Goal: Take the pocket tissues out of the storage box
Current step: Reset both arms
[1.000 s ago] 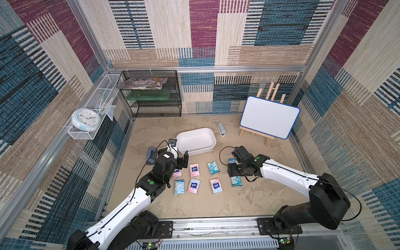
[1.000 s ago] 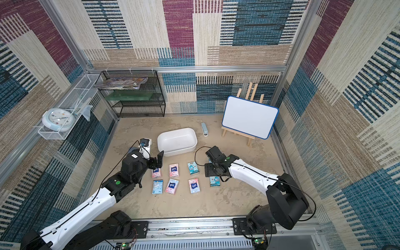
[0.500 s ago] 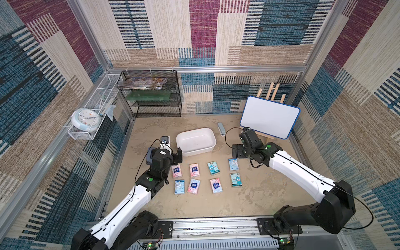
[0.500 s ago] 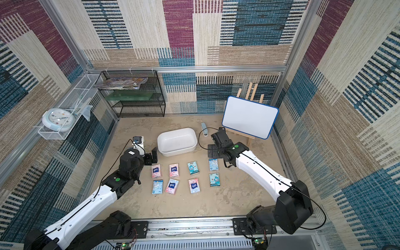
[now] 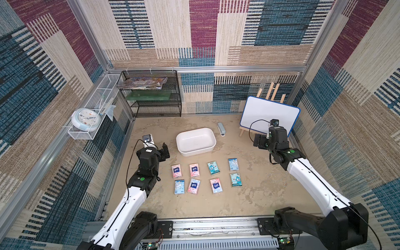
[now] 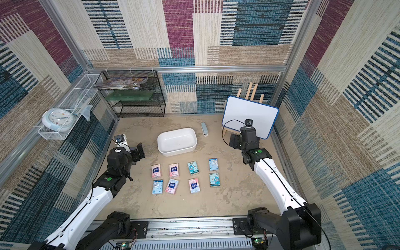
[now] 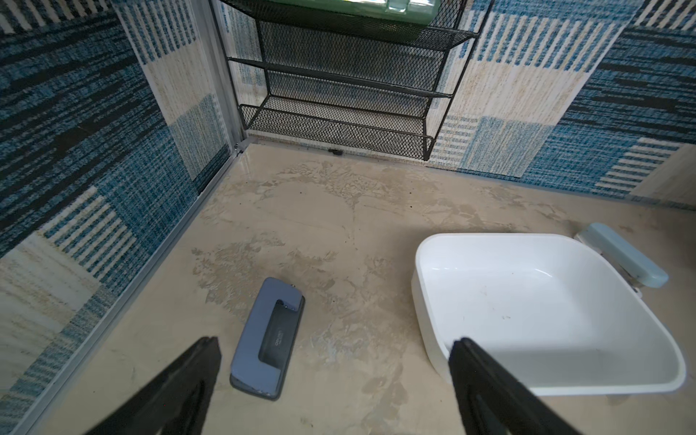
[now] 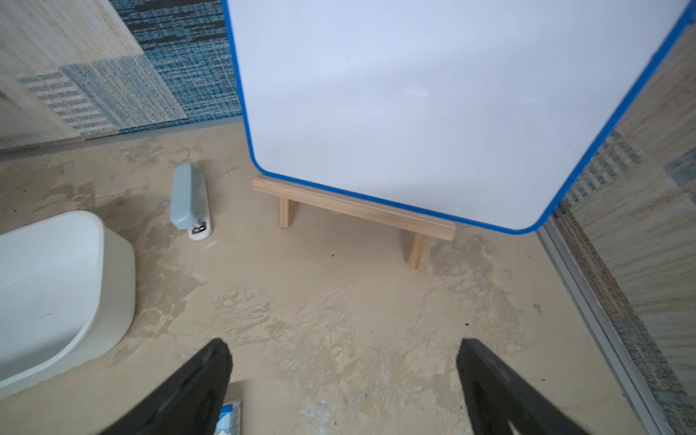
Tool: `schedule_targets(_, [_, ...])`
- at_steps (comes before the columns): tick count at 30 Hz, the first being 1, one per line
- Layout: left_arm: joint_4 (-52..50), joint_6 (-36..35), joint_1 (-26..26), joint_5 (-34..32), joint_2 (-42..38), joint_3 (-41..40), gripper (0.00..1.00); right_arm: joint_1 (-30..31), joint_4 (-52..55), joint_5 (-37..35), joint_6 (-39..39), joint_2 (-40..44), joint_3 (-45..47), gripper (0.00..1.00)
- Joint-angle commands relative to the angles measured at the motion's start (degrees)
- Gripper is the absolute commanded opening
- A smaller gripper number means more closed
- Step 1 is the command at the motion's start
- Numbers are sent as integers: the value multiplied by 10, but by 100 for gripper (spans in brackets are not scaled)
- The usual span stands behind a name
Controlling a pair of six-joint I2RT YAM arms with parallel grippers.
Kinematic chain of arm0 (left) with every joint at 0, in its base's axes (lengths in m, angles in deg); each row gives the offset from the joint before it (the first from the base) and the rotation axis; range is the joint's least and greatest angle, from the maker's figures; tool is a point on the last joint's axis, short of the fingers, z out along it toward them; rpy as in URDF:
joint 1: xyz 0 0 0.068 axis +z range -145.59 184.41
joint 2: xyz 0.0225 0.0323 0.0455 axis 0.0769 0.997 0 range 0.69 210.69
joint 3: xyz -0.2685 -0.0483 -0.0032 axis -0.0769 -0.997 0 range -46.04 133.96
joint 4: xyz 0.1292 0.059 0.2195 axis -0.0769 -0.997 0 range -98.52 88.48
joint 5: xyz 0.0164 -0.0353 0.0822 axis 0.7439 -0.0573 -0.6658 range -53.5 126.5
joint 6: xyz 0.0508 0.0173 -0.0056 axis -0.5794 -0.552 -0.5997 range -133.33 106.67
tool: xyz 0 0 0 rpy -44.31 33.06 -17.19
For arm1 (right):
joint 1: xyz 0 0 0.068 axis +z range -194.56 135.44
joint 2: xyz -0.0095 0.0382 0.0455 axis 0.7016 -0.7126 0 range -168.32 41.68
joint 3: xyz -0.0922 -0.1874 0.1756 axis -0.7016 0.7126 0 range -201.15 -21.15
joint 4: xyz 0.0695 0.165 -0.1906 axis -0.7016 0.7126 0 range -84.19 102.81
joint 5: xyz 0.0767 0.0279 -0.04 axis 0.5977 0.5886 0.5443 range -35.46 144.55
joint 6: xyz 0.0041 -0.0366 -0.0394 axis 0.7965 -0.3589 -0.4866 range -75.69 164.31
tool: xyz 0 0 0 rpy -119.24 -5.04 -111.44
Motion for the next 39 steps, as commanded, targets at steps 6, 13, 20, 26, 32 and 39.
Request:
schedule_targets(6, [9,4,19,-22,-35,-52,100,-81,-202,48,1,45,151,98])
schedule_targets(13, [10,-2,24,-31,-55,-88,100,-100,-339,41,-26,23,245,98])
schedule_targets(20, [9,-3,26,-33,-72,-112,100,-103,-492,59,-64,-25,306,98])
schedule_targets(26, [-10,-18,28,-33,-87,-117,100,-103,-606,83,-105,-67,337,98])
schedule_targets(32, [-35,-34,29,-28,-110,-120,100,-104,-711,131,-144,-106,363,98])
schedule_targets(39, [-49,-44,31,-31,-138,-133,100,-113,-771,178,-179,-150,363,98])
